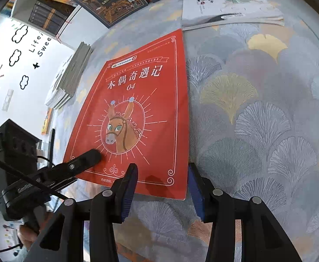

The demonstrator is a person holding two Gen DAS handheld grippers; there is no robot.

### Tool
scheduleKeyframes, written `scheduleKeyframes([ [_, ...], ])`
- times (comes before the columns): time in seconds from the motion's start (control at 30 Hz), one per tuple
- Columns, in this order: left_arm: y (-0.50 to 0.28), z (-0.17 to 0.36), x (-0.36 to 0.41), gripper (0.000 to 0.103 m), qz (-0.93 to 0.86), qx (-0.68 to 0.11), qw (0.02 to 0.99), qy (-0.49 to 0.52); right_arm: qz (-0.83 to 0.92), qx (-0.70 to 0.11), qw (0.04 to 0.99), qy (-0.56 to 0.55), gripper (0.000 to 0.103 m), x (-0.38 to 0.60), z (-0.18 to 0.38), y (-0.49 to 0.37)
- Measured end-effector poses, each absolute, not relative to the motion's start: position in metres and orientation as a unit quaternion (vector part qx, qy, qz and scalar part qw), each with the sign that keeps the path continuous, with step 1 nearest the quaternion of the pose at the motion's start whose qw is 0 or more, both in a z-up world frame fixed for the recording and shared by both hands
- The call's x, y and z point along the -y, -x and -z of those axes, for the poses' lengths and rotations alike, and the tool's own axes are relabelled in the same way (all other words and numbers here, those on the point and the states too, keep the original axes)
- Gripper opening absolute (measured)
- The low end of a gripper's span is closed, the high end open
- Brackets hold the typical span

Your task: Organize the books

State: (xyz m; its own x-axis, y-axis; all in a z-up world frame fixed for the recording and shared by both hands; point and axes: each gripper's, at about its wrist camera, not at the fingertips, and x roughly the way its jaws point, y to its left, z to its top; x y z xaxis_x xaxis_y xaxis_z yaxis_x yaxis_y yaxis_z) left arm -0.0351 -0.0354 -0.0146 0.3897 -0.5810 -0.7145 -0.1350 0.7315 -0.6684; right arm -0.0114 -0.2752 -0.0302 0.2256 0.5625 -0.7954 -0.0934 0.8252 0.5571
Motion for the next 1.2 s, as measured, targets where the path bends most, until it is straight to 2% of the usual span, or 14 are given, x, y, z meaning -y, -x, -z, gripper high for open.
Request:
scheduleKeyframes([
  [0.3,0.027,0.001,0.029,0.013,0.210,-0.506,0.703,0.453,-0.235,-0.579,0.657,-0.422,0.053,0.332,0.060,0.004],
  [0.5,0.026,0.010,0.027,0.013,0.221,-0.507,0.657,0.512,-0.255,-0.571,0.617,-0.479,0.051,0.320,0.071,-0.006],
  [0.53,0.026,0.011,0.026,0.013,0.220,-0.509,0.656,0.512,-0.257,-0.568,0.624,-0.472,0.043,0.317,0.067,-0.006],
  [0.63,0.027,0.010,0.026,0.013,0.206,-0.526,0.672,0.478,-0.250,-0.569,0.669,-0.409,0.036,0.304,0.047,-0.007],
  [0.73,0.026,0.005,0.030,0.013,0.190,-0.547,0.700,0.418,-0.231,-0.561,0.734,-0.305,0.033,0.285,0.022,-0.004],
  [0.83,0.026,-0.008,0.040,0.014,0.176,-0.558,0.737,0.339,-0.211,-0.551,0.778,-0.215,0.032,0.264,0.005,0.005],
  [1.0,0.029,-0.031,0.051,0.014,0.171,-0.554,0.782,0.228,-0.200,-0.532,0.811,-0.139,0.032,0.241,-0.011,0.018],
  [1.2,0.035,-0.057,0.034,0.014,0.209,-0.525,0.803,0.189,-0.210,-0.492,0.839,-0.093,0.032,0.226,-0.042,0.033],
])
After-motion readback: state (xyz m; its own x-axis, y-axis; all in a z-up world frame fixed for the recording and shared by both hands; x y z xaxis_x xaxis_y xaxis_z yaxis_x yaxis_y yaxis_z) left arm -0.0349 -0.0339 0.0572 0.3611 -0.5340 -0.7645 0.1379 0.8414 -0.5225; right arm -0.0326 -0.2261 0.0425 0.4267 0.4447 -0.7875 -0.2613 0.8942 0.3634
